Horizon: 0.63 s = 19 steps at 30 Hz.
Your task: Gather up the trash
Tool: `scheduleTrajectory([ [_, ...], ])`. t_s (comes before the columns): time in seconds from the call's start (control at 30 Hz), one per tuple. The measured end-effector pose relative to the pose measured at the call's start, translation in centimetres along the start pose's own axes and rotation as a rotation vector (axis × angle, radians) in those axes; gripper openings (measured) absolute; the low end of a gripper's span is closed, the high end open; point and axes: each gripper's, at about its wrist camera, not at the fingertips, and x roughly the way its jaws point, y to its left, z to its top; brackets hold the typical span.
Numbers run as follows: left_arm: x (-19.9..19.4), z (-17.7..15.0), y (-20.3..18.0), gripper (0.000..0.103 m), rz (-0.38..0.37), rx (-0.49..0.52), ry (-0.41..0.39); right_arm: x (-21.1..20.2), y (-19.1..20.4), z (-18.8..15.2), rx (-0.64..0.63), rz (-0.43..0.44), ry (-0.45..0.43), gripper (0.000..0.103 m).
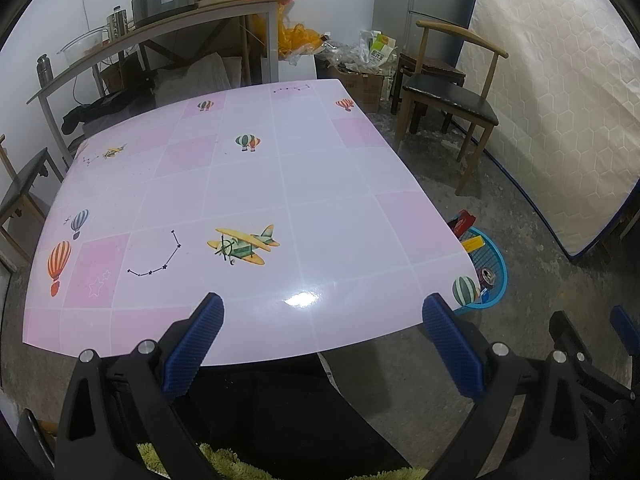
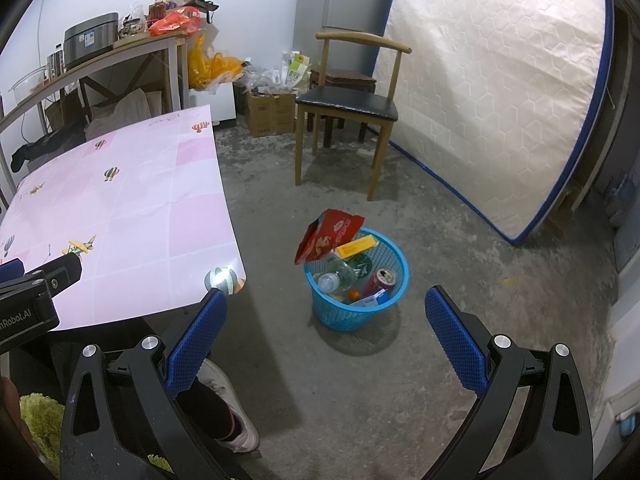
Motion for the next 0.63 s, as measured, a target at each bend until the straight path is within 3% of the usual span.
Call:
scheduleTrajectory([
  [0.63,0.02,0.01,-0.09,0.098,-0.008,-0.013,0.013,0.07,-0.11,0.03,-0.001,0.001,0.000,0.095],
])
